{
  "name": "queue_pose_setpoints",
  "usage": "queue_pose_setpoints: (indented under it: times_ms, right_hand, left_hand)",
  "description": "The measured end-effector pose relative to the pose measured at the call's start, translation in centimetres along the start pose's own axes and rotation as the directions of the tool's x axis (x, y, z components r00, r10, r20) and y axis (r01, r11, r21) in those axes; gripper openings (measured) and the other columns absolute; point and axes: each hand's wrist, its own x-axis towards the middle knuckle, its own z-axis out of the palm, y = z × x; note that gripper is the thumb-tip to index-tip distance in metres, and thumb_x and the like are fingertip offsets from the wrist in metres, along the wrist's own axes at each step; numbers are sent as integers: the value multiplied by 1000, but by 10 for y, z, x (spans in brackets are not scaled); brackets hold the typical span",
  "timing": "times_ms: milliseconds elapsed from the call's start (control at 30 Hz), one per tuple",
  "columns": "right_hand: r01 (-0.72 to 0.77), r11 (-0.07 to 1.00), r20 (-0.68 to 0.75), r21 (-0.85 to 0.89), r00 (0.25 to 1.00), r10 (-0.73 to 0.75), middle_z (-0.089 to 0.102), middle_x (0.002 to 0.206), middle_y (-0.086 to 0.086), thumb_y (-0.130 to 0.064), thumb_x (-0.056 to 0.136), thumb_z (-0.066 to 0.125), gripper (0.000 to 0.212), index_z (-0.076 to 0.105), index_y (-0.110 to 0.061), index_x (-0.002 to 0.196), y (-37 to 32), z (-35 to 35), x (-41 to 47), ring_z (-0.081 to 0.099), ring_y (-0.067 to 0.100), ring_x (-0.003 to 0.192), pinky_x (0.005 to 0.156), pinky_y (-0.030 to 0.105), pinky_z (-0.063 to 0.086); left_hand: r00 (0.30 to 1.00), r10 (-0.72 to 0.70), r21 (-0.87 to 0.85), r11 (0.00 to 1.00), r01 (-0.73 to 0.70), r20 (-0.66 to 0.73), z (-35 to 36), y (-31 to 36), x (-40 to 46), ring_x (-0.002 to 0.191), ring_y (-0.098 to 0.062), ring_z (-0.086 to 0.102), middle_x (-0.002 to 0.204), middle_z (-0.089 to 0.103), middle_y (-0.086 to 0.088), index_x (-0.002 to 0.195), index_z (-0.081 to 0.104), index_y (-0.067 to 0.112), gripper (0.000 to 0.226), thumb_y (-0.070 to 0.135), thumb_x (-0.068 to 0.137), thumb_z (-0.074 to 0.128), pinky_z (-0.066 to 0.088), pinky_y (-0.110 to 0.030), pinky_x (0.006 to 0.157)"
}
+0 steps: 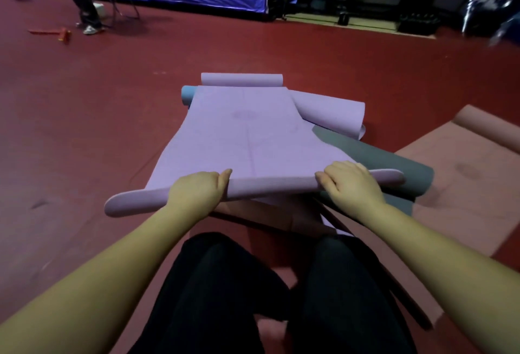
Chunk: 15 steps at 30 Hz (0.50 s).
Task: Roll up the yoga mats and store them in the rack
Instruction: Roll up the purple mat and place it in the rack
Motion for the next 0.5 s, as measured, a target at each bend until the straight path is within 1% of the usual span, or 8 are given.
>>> queue_pose_setpoints:
  times_ms: [67,100,133,200,267,333,433,500]
  right_hand:
    - [15,1000,43,0,999,-15,61,76,4,-54,93,22,54,54,-18,68,-1,2,-19,58,31,83,69,37,34]
    - [10,1000,102,-1,995,-10,63,79,4,-53,96,25,54,55,-17,69,0,4,-25,59,31,85,70,38,37]
    - [-10,1000,203,10,979,8,65,84,4,-52,99,29,52,56,-16,73,0,9,-32,60,29,90,72,38,38]
    - [-98,995,455,23,887,76,67,99,1,-51,101,31,50,61,-16,85,0,21,-46,59,25,100,78,34,40]
    - [-206,978,606,41,783,140,67,113,-3,-55,101,29,51,66,-20,100,-2,30,-57,58,21,107,87,31,43]
    - [-255,964,647,79,748,145,66,121,-4,-57,101,28,52,67,-22,106,-7,29,-59,56,19,109,92,30,42]
    - [-242,964,668,112,736,107,60,133,-5,-54,103,30,50,66,-25,121,-10,10,-46,52,20,121,97,27,38]
    - [-252,960,697,123,710,97,59,128,-6,-55,102,31,48,65,-27,122,-8,2,-42,51,18,120,94,25,35]
  left_hand:
    - [995,-46,1,999,46,84,5,5,-16,110,-33,58,117,59,-10,149,36,18,47,37,108,23,44,-40,82]
    - [989,-57,-2,998,58,139,9,9,-20,112,-33,58,119,61,-11,143,44,16,50,40,108,20,45,-41,88]
    - [975,-81,-30,996,90,206,14,12,-27,115,-33,57,123,61,-13,138,51,14,54,43,107,18,43,-40,95]
    - [933,-129,-104,979,173,337,27,20,-39,122,-31,54,132,60,-13,127,61,10,63,48,106,15,38,-39,102]
    - [916,-139,-94,978,187,377,38,26,-46,123,-31,54,133,60,-13,122,64,9,64,48,106,15,37,-38,104]
    - [917,-150,-89,977,196,368,39,25,-50,121,-31,55,130,61,-13,120,65,9,64,46,106,15,37,-39,104]
    - [931,-148,-107,975,194,333,32,17,-53,120,-32,55,125,64,-13,118,65,7,62,43,106,16,38,-41,105]
    - [926,-180,-134,963,235,331,27,15,-54,115,-32,57,115,64,-11,115,63,9,59,43,106,16,44,-42,99]
